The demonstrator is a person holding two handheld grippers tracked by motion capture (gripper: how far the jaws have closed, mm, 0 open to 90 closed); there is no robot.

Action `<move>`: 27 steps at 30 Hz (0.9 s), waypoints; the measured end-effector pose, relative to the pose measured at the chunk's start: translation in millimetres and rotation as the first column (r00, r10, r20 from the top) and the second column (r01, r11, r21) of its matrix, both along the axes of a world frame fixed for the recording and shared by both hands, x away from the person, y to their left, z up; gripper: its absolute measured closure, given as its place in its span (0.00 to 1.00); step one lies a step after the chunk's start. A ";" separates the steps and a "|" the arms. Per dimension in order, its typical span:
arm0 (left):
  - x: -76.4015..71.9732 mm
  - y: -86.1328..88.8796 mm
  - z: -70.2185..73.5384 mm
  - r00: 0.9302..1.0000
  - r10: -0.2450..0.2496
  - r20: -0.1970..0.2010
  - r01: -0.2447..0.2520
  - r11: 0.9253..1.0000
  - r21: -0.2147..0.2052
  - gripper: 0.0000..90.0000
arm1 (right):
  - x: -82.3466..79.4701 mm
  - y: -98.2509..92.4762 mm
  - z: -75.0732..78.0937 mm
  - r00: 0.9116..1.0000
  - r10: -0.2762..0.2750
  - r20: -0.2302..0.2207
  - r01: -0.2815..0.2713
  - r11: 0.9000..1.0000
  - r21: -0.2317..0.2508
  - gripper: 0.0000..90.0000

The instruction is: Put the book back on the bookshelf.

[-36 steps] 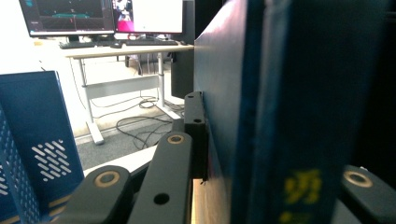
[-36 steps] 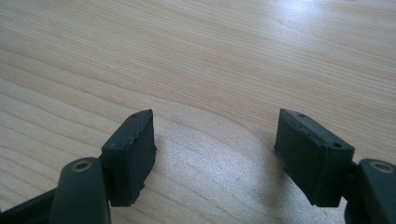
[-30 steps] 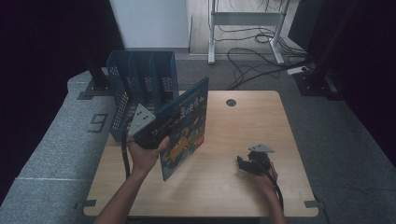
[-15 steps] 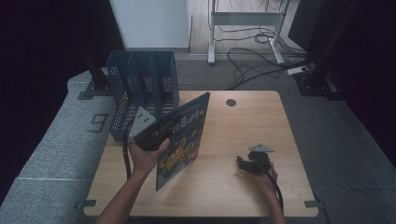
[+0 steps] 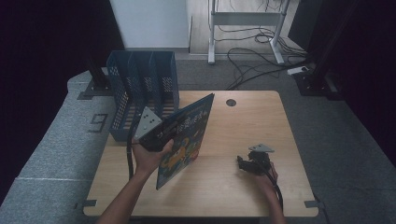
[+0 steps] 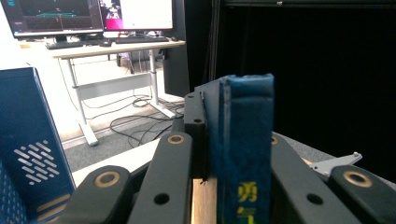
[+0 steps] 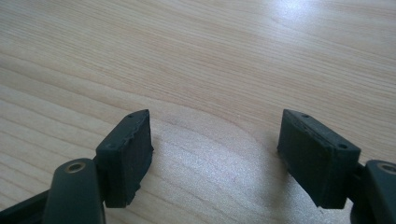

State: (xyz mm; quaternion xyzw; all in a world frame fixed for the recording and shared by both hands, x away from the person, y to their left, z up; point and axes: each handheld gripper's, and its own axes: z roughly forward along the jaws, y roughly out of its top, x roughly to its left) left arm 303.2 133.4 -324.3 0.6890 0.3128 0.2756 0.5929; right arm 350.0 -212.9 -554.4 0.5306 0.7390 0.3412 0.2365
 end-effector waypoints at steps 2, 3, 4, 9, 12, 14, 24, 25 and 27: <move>-0.1 -0.4 0.2 1.000 -0.002 0.000 0.002 1.000 0.002 0.91 | 0.0 0.0 0.0 1.000 0.000 0.000 0.000 1.000 0.000 0.28; -0.2 -0.7 0.3 1.000 -0.003 0.001 0.003 1.000 0.004 0.91 | 0.0 0.0 0.0 1.000 0.000 0.000 0.000 1.000 0.000 0.28; -0.2 -1.1 0.3 1.000 -0.005 0.000 0.005 1.000 0.003 0.91 | 0.0 0.0 0.0 1.000 0.000 0.000 0.000 1.000 0.000 0.28; -0.9 -1.8 0.6 1.000 -0.022 -0.008 0.022 1.000 0.002 0.91 | 0.0 0.0 0.0 1.000 0.000 0.000 0.000 1.000 0.000 0.28; -3.4 -2.5 0.3 1.000 -0.021 -0.007 0.021 1.000 0.012 0.90 | 0.0 -0.1 0.0 1.000 0.000 0.000 0.000 1.000 0.000 0.28; -5.1 -3.5 -0.4 1.000 -0.022 -0.006 0.023 0.999 0.027 0.90 | 0.0 -0.1 0.0 1.000 0.000 0.000 0.000 1.000 0.000 0.28; -3.4 -9.4 -5.3 0.999 -0.019 -0.043 0.022 0.997 0.074 0.90 | -0.1 -0.5 0.0 1.000 -0.003 0.000 0.003 1.000 0.004 0.29; -2.7 -9.6 -6.0 0.999 -0.018 -0.049 0.022 0.997 0.079 0.90 | -0.1 -0.5 0.0 1.000 -0.003 0.000 0.003 1.000 0.005 0.29; -2.4 -9.7 -6.4 0.998 -0.015 -0.056 0.020 0.996 0.085 0.90 | -0.1 -0.6 0.1 1.000 -0.003 0.000 0.003 1.000 0.006 0.29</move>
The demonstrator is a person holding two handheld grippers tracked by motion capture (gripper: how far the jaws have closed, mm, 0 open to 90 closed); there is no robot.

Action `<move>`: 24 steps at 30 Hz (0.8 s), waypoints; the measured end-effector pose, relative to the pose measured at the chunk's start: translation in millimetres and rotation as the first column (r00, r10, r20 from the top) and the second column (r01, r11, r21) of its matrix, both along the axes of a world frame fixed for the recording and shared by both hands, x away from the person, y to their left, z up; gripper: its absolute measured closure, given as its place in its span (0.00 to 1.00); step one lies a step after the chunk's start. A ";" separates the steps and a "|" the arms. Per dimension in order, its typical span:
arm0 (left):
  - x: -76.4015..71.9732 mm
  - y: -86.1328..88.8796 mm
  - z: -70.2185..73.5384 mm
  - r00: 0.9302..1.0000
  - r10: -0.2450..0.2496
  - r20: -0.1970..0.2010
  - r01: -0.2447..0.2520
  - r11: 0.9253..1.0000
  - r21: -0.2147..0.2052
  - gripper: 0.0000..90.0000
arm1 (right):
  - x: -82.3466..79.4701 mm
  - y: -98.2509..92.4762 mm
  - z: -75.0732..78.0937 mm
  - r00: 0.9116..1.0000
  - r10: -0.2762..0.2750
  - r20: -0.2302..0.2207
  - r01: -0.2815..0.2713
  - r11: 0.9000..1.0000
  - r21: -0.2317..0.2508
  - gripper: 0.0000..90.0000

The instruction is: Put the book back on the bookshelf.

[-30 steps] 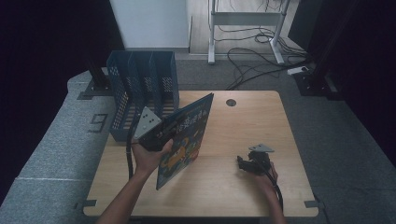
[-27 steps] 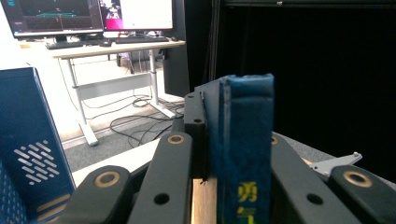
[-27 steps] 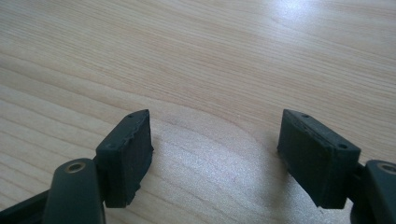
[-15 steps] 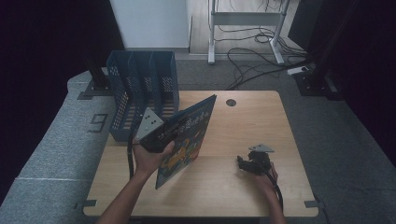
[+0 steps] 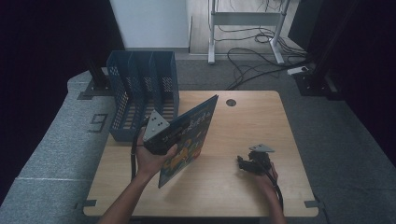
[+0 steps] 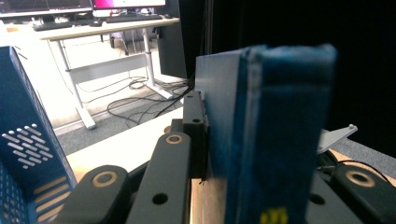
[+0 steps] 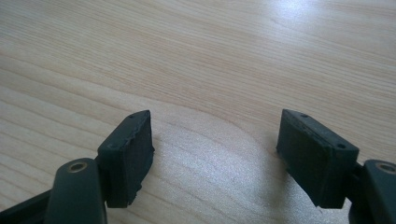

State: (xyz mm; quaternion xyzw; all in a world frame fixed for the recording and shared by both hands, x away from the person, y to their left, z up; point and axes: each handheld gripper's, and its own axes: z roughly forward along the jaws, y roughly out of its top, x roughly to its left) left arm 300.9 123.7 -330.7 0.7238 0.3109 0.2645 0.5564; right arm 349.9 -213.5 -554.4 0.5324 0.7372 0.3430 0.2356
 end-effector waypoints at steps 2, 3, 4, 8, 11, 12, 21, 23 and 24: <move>-1.1 -1.0 -0.2 1.000 0.006 0.016 -0.006 1.000 0.013 0.91 | 0.0 0.0 0.1 1.000 -0.001 -0.001 0.001 1.000 0.002 0.29; -1.5 -1.5 -0.5 1.000 0.004 0.023 -0.005 1.000 0.014 0.91 | 0.0 0.0 0.1 1.000 -0.001 -0.001 0.001 1.000 0.003 0.29; -1.3 -1.7 -0.8 1.000 0.000 0.027 -0.001 1.000 0.011 0.91 | -0.1 -0.2 0.1 1.000 -0.001 -0.003 0.001 1.000 0.006 0.29; 5.8 0.5 -0.2 1.000 -0.006 0.012 0.006 1.000 -0.023 0.92 | 0.2 -2.2 0.2 1.000 -0.001 -0.002 0.001 1.000 0.022 0.29; 11.8 8.0 5.5 1.000 -0.008 -0.012 0.007 0.995 -0.095 0.92 | 0.2 -3.6 0.3 1.000 -0.004 -0.004 0.004 0.999 0.037 0.30; 12.9 10.9 9.0 1.000 -0.006 -0.016 0.004 0.993 -0.116 0.92 | 0.3 -3.9 0.4 1.000 -0.004 -0.003 0.004 0.999 0.039 0.30; 5.3 31.8 44.1 0.997 0.049 0.061 -0.040 0.990 -0.133 0.92 | 0.1 -3.9 0.4 1.000 -0.005 -0.004 0.005 0.999 0.038 0.30; 4.9 37.5 50.8 0.996 0.056 0.068 -0.045 0.988 -0.146 0.92 | 0.1 -3.9 0.4 1.000 -0.005 -0.004 0.006 0.999 0.038 0.30; 5.2 41.9 55.5 0.996 0.061 0.073 -0.049 0.987 -0.155 0.92 | 0.1 -3.9 0.4 1.000 -0.005 -0.004 0.006 0.999 0.038 0.30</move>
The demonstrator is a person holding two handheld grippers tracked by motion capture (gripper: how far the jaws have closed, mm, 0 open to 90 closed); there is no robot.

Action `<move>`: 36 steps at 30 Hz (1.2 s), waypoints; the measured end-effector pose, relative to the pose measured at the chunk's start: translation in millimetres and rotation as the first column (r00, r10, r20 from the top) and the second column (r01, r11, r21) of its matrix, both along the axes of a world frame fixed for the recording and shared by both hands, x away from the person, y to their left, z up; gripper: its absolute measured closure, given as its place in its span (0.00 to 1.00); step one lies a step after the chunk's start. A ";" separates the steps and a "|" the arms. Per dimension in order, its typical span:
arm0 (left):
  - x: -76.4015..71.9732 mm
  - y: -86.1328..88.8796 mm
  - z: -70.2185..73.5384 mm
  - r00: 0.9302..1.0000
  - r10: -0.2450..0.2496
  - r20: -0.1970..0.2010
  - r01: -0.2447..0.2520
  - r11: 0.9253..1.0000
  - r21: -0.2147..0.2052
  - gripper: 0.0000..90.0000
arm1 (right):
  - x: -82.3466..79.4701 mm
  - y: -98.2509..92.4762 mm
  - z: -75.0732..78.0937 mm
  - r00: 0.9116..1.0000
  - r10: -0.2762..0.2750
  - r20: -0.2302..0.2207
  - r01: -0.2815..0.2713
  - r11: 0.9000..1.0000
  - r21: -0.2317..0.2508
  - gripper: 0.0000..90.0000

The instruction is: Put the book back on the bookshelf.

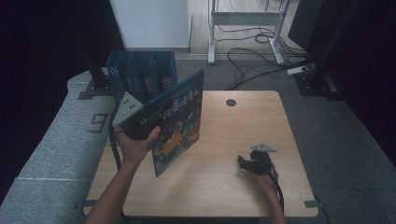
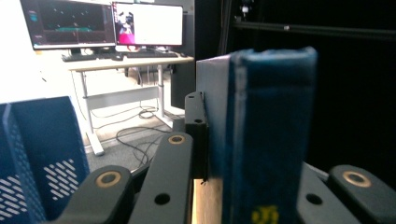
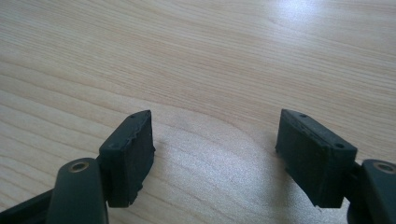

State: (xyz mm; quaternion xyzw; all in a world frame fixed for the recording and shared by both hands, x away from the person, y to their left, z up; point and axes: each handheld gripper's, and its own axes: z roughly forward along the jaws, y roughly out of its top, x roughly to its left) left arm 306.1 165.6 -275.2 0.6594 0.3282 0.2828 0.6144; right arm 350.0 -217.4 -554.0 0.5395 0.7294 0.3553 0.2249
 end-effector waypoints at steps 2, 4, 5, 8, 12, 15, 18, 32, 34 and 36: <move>0.4 4.5 4.6 1.000 0.007 0.006 -0.007 1.000 -0.009 0.92 | 0.0 -0.2 0.0 1.000 -0.001 0.000 0.001 1.000 0.001 0.30; 0.6 8.5 8.2 1.000 0.020 0.013 -0.020 1.000 -0.016 0.92 | 0.0 -0.2 0.0 1.000 -0.001 0.000 0.001 1.000 0.002 0.30; 0.8 10.6 9.9 0.999 0.027 0.018 -0.027 1.000 -0.016 0.92 | 0.0 -0.2 0.0 1.000 -0.001 0.000 0.001 1.000 0.002 0.30; 1.8 16.9 13.3 0.999 0.048 0.024 -0.047 0.999 -0.021 0.92 | 0.0 -0.1 0.0 1.000 -0.001 0.000 0.001 1.000 0.001 0.30; 3.6 24.9 17.6 0.997 0.066 0.029 -0.065 0.997 -0.033 0.92 | 0.0 -0.1 0.0 1.000 -0.002 0.000 0.002 1.000 0.002 0.30; 5.0 30.7 21.1 0.996 0.082 0.034 -0.081 0.996 -0.041 0.92 | 0.0 -0.2 0.0 1.000 -0.002 -0.001 0.002 1.000 0.002 0.30; 6.5 35.7 23.4 0.994 0.099 0.040 -0.098 0.994 -0.042 0.92 | 0.0 -0.2 0.1 1.000 -0.002 -0.001 0.002 1.000 0.004 0.30; 8.1 63.6 41.4 0.982 0.178 0.067 -0.176 0.984 -0.031 0.92 | -0.1 -2.2 -0.1 1.000 -0.003 0.000 0.003 1.000 0.018 0.30; 7.0 65.8 42.9 0.980 0.186 0.075 -0.184 0.982 -0.035 0.92 | -0.4 -2.8 0.0 1.000 -0.006 -0.002 0.006 1.000 0.023 0.30; 6.4 68.8 44.9 0.978 0.194 0.078 -0.191 0.981 -0.041 0.92 | -0.6 -2.8 0.0 1.000 -0.006 -0.002 0.006 1.000 0.023 0.30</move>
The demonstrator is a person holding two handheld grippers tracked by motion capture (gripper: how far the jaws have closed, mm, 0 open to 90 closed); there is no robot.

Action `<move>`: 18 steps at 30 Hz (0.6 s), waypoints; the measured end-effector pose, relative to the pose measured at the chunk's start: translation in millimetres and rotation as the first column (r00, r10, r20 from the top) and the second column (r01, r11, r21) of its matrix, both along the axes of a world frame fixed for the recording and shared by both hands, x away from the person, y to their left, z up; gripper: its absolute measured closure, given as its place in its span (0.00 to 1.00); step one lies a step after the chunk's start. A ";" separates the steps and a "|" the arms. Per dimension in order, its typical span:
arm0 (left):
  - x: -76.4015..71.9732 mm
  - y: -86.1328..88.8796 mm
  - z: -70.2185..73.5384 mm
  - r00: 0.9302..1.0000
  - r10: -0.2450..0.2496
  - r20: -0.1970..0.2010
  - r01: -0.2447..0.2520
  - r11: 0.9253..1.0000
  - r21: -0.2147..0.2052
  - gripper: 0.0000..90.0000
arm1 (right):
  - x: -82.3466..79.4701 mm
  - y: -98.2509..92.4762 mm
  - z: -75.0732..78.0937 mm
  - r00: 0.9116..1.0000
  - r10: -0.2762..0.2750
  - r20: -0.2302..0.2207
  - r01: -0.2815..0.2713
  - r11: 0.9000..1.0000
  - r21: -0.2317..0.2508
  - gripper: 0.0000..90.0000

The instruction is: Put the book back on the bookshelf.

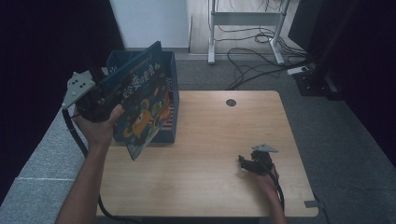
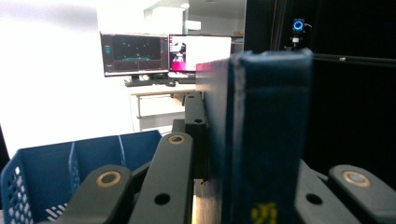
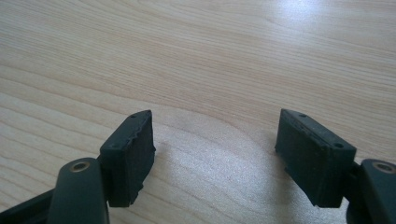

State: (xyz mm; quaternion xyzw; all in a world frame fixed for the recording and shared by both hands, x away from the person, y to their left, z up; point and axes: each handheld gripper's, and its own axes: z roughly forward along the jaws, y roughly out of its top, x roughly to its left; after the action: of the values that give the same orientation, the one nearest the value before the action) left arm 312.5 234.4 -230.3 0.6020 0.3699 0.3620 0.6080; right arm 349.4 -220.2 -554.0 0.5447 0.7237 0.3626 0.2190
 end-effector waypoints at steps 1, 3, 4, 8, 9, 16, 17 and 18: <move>-0.1 1.4 1.0 1.000 0.004 0.001 -0.004 1.000 -0.001 0.92 | -0.1 0.1 0.0 1.000 0.000 0.000 0.000 1.000 -0.002 0.30; 0.2 3.7 2.7 1.000 0.012 0.002 -0.012 1.000 -0.002 0.92 | -0.2 0.5 0.0 1.000 0.000 0.001 0.000 1.000 -0.008 0.30; 0.4 4.8 3.5 1.000 0.018 0.003 -0.018 1.000 -0.001 0.92 | -0.2 0.9 0.0 1.000 -0.001 0.001 0.001 1.000 -0.009 0.30; 2.9 9.3 4.8 0.999 0.043 0.006 -0.043 0.999 0.002 0.92 | -0.2 1.3 0.0 1.000 -0.002 0.001 0.002 1.000 -0.012 0.30; 3.5 10.4 4.9 0.999 0.051 0.006 -0.051 0.999 0.002 0.92 | -0.2 1.4 0.0 1.000 -0.002 0.001 0.002 1.000 -0.012 0.30; 6.8 17.2 4.8 0.997 0.082 -0.002 -0.082 0.997 -0.001 0.92 | -0.3 1.4 0.0 1.000 -0.003 0.002 0.003 1.000 -0.013 0.31; 7.4 18.1 4.7 0.996 0.085 -0.004 -0.085 0.996 -0.002 0.92 | -0.3 1.4 0.0 1.000 -0.003 0.002 0.003 1.000 -0.014 0.31; 8.2 18.6 4.6 0.996 0.089 -0.004 -0.089 0.996 -0.006 0.92 | -0.3 1.4 0.0 1.000 -0.003 0.002 0.003 1.000 -0.014 0.31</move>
State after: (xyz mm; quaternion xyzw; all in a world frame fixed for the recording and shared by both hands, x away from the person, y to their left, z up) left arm 320.7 253.0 -225.7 0.5838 0.3983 0.3866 0.5925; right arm 349.1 -218.8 -554.0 0.5440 0.7252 0.3577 0.2240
